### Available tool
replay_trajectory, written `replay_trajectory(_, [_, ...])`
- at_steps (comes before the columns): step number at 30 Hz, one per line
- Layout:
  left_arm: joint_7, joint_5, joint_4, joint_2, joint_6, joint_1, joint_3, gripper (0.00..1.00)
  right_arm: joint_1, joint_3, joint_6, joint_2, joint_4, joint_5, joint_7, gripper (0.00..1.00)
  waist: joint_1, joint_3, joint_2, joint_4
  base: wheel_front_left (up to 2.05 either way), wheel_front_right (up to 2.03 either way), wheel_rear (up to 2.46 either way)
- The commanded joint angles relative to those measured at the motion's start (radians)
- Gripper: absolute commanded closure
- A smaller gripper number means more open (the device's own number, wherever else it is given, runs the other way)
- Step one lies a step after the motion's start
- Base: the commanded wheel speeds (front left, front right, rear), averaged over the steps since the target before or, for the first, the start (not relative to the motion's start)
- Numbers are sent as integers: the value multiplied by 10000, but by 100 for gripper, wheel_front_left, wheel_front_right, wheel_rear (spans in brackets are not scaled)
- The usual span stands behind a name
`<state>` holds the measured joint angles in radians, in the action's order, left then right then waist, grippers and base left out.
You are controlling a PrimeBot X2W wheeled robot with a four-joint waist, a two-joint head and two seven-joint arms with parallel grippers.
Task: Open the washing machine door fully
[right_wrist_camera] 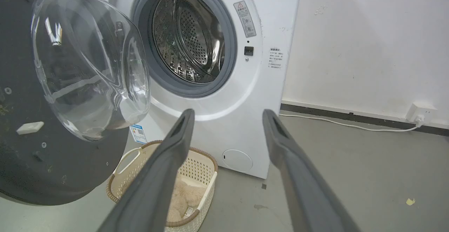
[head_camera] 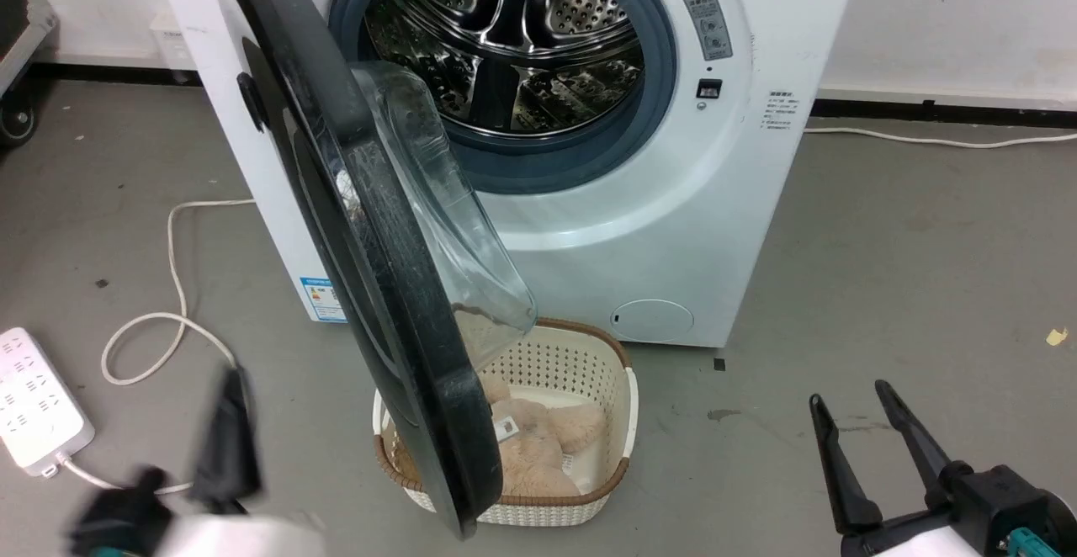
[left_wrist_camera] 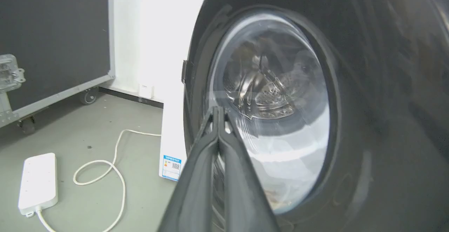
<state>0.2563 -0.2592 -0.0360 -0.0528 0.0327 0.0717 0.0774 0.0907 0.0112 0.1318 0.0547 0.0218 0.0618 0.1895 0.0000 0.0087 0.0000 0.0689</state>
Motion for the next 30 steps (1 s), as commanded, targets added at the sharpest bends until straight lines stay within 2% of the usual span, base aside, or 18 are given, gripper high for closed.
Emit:
replay_trajectory(1, [55,-109,-220,-12,-47,-290,153,100,-110,-2,-11,-44,84,24,-15,0,0,8,0,19,0,0,0])
replay_trajectory(7, [55,-983,-2205,12,-207,-1578,1053,100,-128,-35,-11,-44,156,7,-69,0,0,-53,0,140,0,0,0])
replay_trajectory(13, [-306,-922,-4116,-57,-286,-2831,651,100,-71,-122,-11,-45,94,60,-81,0,0,-187,0,184,0,0,0])
replay_trajectory(17, [-1149,-551,-4945,-72,-213,-3147,-350,100,-90,-232,-11,-45,51,65,-72,0,0,-219,0,150,0,0,0])
replay_trajectory(22, [-2129,-259,-4974,-23,-235,-2683,-2259,100,-184,-240,-11,-45,18,11,-59,0,0,-219,0,5,0,0,0])
replay_trajectory(26, [-2338,-482,-4232,10,-327,-1992,-4013,100,-191,-188,-11,-45,-1,-80,-72,0,0,-176,0,-54,0,0,0])
replay_trajectory(30, [-2467,-674,-2818,20,-424,-1340,-5334,100,-221,-180,-11,-45,5,-137,-83,0,0,-85,0,-74,0,0,0])
